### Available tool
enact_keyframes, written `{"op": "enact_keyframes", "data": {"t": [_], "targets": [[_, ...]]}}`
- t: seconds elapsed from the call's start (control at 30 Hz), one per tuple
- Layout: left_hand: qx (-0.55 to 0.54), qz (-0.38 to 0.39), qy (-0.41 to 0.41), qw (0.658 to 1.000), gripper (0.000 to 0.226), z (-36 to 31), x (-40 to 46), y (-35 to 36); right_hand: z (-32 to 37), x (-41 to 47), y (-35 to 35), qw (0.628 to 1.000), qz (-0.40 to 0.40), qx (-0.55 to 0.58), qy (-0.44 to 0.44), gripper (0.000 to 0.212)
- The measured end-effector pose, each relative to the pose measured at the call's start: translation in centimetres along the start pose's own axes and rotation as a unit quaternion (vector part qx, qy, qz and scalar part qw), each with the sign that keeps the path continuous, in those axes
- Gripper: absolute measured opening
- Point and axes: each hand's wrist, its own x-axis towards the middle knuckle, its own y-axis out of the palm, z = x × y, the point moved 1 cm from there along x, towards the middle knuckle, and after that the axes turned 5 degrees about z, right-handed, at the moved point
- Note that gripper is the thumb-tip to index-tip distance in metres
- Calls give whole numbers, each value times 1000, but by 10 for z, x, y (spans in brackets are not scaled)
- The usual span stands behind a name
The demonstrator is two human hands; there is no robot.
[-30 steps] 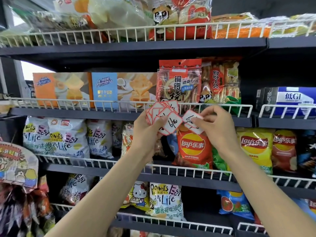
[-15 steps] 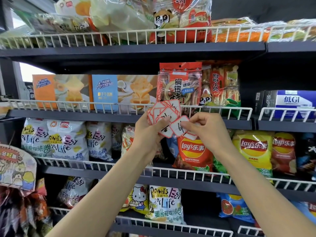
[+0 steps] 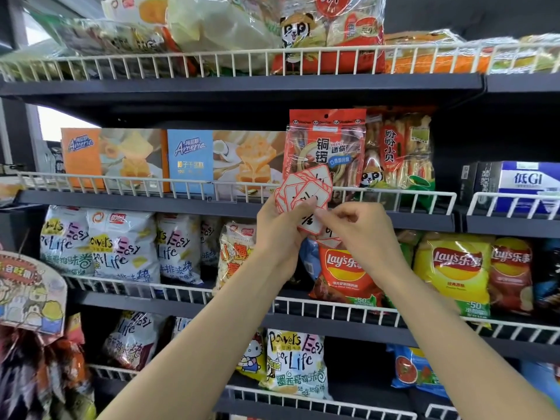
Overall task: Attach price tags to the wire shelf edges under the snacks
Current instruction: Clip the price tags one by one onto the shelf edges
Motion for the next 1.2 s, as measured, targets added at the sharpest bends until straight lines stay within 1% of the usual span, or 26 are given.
{"op": "enact_keyframes", "data": {"t": [0.1,0.17,0.33,0.47,0.53,0.6,0.67,0.8,0.93,1.0,1.1,1.2], "targets": [[-58,9,-23,998,29,1,2,-4,-3,2,1,1000,9,-2,5,16],[-66,11,-29,997,25,0,3,-9,-7,3,0,1000,5,1,13,15],[-30,-10,-16,999,25,-3,6,-20,-14,8,-8,999,-24,24,26,14],[20,1,9,1000,31,-4,5,-25,-20,13,-14,998,-54,32,25,15],[46,11,20,999,33,-4,4,-26,-21,14,-15,998,-68,12,-2,16],[64,18,22,998,33,-3,4,-25,-17,14,-15,995,-78,-38,-43,15],[79,24,19,996,36,-3,4,-24,-13,13,-12,994,-67,-65,-53,17],[89,49,8,995,38,-2,4,-22,-11,13,-3,998,-18,-43,-46,11],[60,76,-21,995,35,-3,5,-23,-12,16,2,999,6,-29,-27,12],[47,86,-30,995,30,-4,5,-24,-14,16,3,1000,13,-15,-16,13],[42,72,-30,996,24,-5,5,-28,-15,16,4,1000,22,5,-4,14],[51,40,-24,998,16,-8,7,-33,-21,18,-1,999,-2,33,14,15]]}}
